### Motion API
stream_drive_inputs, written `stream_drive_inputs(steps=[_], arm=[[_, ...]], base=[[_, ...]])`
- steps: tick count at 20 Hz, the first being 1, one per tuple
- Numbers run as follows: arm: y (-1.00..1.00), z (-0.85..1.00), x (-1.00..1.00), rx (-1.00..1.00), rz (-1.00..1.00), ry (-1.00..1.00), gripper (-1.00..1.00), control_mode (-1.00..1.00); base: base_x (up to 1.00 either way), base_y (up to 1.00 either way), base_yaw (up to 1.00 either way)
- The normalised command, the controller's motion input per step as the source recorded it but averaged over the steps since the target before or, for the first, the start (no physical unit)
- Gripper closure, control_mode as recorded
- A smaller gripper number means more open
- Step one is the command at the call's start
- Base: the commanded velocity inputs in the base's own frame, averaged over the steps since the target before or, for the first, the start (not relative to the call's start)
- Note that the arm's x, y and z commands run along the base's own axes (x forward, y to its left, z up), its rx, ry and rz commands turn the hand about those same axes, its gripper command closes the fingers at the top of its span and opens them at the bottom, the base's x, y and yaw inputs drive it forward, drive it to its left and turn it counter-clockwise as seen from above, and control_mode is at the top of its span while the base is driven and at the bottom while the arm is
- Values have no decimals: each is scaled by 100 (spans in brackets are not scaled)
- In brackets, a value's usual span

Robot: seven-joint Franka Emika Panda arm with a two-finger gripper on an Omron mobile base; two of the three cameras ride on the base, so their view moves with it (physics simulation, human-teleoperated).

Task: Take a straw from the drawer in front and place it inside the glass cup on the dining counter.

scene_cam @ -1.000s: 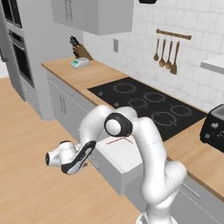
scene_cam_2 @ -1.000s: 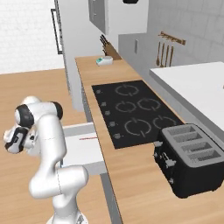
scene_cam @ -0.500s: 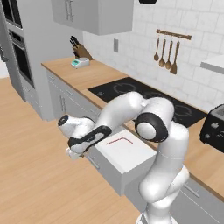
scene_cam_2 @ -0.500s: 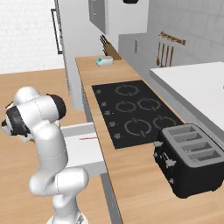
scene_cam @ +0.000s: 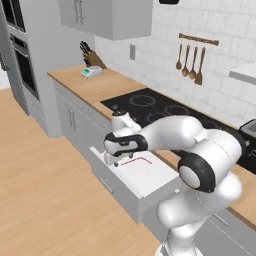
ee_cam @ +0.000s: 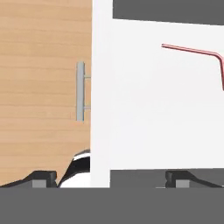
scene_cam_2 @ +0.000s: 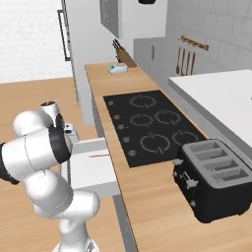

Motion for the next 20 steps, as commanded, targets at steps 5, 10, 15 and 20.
stream_drive_inputs(steps=[5,10,15,20], arm=[[-37,-15,53,0,-6,13,-100,-100],[-9,-44,64,0,-3,6,-100,-100],[0,-63,60,0,0,2,-100,-100],[-5,-70,56,0,0,5,-100,-100]], base=[[0,0,0],[0,0,0],[0,0,0],[0,0,0]])
